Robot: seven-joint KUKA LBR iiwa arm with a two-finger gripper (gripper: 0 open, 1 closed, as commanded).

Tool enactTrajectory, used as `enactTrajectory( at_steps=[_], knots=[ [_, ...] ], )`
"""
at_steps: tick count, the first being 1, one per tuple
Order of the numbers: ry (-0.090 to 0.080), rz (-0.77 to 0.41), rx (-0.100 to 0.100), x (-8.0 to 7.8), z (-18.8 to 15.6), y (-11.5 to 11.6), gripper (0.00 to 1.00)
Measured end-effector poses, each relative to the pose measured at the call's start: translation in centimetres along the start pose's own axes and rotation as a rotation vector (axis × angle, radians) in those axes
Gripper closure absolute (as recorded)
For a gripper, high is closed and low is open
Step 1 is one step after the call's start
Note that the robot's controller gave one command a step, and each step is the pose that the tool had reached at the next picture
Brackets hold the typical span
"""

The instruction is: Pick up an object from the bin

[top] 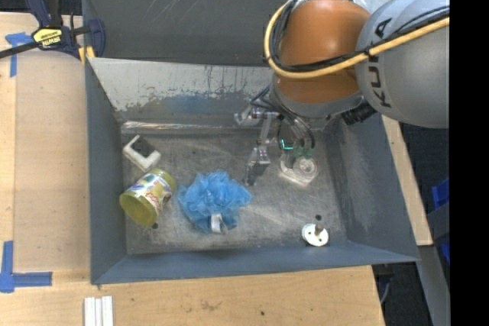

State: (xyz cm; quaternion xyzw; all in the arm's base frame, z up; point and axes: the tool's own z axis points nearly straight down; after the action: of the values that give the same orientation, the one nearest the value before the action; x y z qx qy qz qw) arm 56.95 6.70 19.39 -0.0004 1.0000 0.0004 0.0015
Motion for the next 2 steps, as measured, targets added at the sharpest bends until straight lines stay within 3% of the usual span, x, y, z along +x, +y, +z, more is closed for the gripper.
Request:
enactTrajectory(
  at_steps=[1,2],
  knots=[
    [-0.007,-0.07,-0.001,2.6,2.8,-2.4,0.0],
    [0.008,-0.103,0.004,4.9,3.9,-3.0,0.0]
  ],
)
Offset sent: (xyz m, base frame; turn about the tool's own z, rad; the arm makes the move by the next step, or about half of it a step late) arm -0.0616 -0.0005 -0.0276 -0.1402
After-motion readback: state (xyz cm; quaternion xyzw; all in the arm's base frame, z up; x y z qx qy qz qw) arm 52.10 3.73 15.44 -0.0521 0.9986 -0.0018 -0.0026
